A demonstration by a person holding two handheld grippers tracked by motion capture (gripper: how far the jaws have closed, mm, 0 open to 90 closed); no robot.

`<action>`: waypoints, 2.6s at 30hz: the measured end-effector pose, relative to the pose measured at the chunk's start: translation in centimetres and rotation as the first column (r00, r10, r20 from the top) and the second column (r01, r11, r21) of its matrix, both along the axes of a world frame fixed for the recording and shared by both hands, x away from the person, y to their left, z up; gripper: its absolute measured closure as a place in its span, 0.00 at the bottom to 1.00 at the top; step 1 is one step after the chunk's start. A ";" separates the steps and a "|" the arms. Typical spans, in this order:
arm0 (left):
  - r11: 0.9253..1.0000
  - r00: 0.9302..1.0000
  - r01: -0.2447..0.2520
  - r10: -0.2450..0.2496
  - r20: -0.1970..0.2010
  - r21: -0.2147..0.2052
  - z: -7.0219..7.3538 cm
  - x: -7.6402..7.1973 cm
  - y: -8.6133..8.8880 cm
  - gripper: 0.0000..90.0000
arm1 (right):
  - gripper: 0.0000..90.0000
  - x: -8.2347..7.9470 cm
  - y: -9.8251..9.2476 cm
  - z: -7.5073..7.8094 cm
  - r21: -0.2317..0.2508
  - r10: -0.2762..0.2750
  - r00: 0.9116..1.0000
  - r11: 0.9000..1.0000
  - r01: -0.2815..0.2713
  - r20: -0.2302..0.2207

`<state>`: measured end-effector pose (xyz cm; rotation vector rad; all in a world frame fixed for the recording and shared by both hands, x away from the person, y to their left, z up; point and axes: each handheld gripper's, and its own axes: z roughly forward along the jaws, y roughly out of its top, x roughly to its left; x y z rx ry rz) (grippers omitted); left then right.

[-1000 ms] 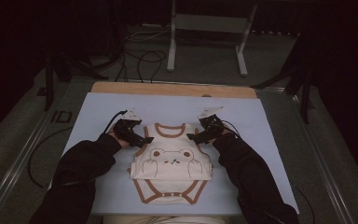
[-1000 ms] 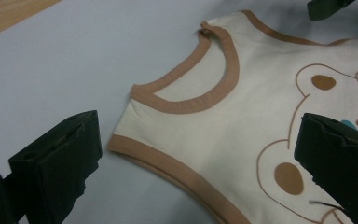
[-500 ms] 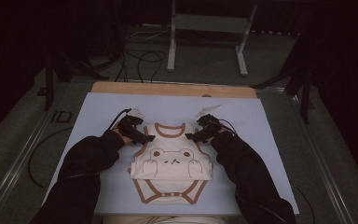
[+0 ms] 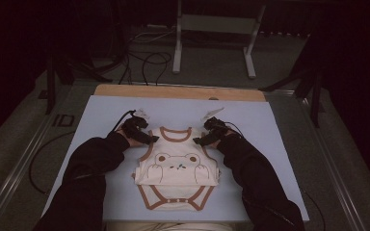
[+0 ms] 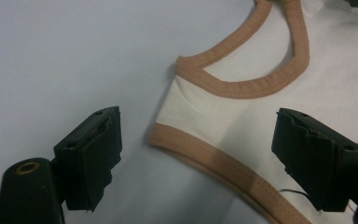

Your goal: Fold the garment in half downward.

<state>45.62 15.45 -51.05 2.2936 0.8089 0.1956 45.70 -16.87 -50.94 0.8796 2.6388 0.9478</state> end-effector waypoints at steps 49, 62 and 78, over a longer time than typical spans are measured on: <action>0.998 0.998 0.038 -0.036 -0.052 0.049 -0.2 0.9 -1.6 0.96 | 0.91 1.1 0.9 -0.1 -0.038 0.021 0.998 0.999 -0.023 -0.061; 0.999 0.999 0.034 -0.034 -0.030 -0.009 0.2 0.7 -0.9 0.99 | 0.92 0.9 0.5 0.9 -0.006 0.004 0.999 1.000 -0.004 -0.035; 0.997 0.999 0.030 -0.028 0.034 -0.067 3.6 0.5 0.1 0.99 | 0.92 0.7 0.3 3.4 0.037 -0.008 0.999 0.999 0.007 0.032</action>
